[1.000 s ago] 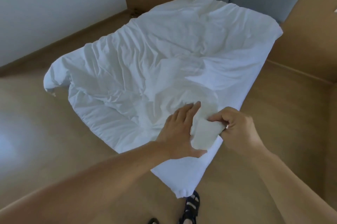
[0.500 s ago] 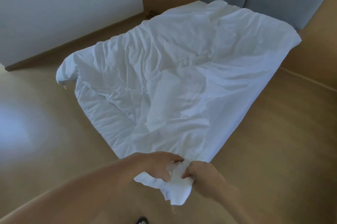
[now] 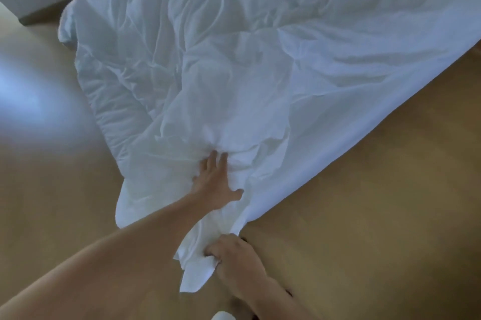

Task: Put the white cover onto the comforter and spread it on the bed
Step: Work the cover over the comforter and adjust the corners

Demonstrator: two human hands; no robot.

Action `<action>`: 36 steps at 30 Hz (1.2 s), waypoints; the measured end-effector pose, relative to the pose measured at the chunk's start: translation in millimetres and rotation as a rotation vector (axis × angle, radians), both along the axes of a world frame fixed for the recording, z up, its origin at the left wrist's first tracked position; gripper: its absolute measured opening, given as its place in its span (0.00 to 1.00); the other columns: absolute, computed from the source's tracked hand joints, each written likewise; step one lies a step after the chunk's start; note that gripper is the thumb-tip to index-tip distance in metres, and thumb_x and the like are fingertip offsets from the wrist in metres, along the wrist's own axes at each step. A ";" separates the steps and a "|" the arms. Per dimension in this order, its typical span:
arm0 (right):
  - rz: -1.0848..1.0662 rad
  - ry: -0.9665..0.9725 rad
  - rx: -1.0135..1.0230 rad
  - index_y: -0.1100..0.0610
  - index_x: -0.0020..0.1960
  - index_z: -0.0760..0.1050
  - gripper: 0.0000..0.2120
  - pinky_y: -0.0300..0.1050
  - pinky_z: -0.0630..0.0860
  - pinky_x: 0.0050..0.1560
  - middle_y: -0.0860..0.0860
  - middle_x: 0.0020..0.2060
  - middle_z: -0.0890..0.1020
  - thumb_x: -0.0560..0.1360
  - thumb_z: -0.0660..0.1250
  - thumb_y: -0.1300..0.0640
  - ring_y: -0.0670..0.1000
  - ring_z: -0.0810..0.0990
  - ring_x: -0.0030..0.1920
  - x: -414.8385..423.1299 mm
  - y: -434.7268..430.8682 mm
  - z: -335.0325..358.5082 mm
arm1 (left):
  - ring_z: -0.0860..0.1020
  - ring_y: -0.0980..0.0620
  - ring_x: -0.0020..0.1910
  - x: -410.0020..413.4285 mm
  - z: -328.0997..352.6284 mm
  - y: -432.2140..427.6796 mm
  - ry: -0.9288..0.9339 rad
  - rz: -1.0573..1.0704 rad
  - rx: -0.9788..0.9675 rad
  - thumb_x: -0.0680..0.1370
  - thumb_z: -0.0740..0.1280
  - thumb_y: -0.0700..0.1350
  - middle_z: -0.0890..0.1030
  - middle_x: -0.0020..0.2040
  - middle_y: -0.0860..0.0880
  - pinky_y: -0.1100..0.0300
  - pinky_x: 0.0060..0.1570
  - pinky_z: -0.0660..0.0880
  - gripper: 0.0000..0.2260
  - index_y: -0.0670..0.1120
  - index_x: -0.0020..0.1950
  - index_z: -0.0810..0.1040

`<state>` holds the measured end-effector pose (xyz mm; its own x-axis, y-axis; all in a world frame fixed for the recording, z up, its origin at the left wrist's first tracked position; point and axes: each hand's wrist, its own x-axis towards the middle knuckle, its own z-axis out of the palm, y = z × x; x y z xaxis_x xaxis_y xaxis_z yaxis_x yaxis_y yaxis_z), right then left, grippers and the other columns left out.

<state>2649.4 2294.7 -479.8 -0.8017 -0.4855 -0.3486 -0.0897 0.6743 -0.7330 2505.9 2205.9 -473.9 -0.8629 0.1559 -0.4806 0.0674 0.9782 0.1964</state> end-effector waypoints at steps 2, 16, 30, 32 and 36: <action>0.061 -0.105 -0.010 0.62 0.50 0.80 0.14 0.52 0.76 0.53 0.57 0.47 0.81 0.73 0.57 0.63 0.57 0.77 0.50 -10.6 7.3 -16.2 | 0.48 0.43 0.79 -7.7 -26.6 -0.2 -0.111 0.099 0.003 0.68 0.73 0.64 0.43 0.80 0.47 0.39 0.70 0.65 0.55 0.48 0.80 0.40; -0.586 -0.172 -0.081 0.57 0.72 0.69 0.21 0.40 0.68 0.64 0.48 0.64 0.76 0.82 0.63 0.51 0.49 0.74 0.65 -219.8 161.8 -51.3 | 0.55 0.38 0.78 -35.1 -68.2 42.2 0.213 0.127 -0.138 0.68 0.70 0.67 0.52 0.80 0.40 0.41 0.68 0.65 0.56 0.43 0.79 0.39; -1.310 -0.637 -0.839 0.53 0.58 0.79 0.29 0.54 0.83 0.52 0.53 0.54 0.84 0.63 0.80 0.38 0.56 0.84 0.52 -428.8 276.1 -99.7 | 0.79 0.38 0.58 -125.9 -101.7 86.5 0.098 0.536 -0.324 0.78 0.63 0.43 0.77 0.63 0.41 0.46 0.51 0.77 0.21 0.43 0.71 0.68; -1.275 -0.667 -0.895 0.48 0.65 0.75 0.43 0.57 0.83 0.51 0.50 0.57 0.83 0.54 0.82 0.35 0.55 0.84 0.54 -443.7 272.8 -100.5 | 0.79 0.38 0.58 -125.8 -91.2 81.4 0.128 0.594 -0.239 0.76 0.64 0.41 0.81 0.61 0.43 0.49 0.54 0.76 0.18 0.46 0.67 0.75; -1.134 -0.767 -1.000 0.47 0.68 0.75 0.51 0.59 0.81 0.55 0.50 0.59 0.83 0.47 0.83 0.33 0.56 0.84 0.57 -460.7 268.4 -107.0 | 0.79 0.39 0.58 -106.0 -60.3 78.6 0.128 0.606 -0.091 0.73 0.66 0.37 0.83 0.58 0.42 0.53 0.55 0.74 0.21 0.50 0.65 0.79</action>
<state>2188.7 2563.1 -586.8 -0.6800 -0.0827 -0.7285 0.6298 -0.5746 -0.5227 2399.9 2284.5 -534.2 -0.8368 -0.4160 -0.3560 -0.4873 0.8623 0.1377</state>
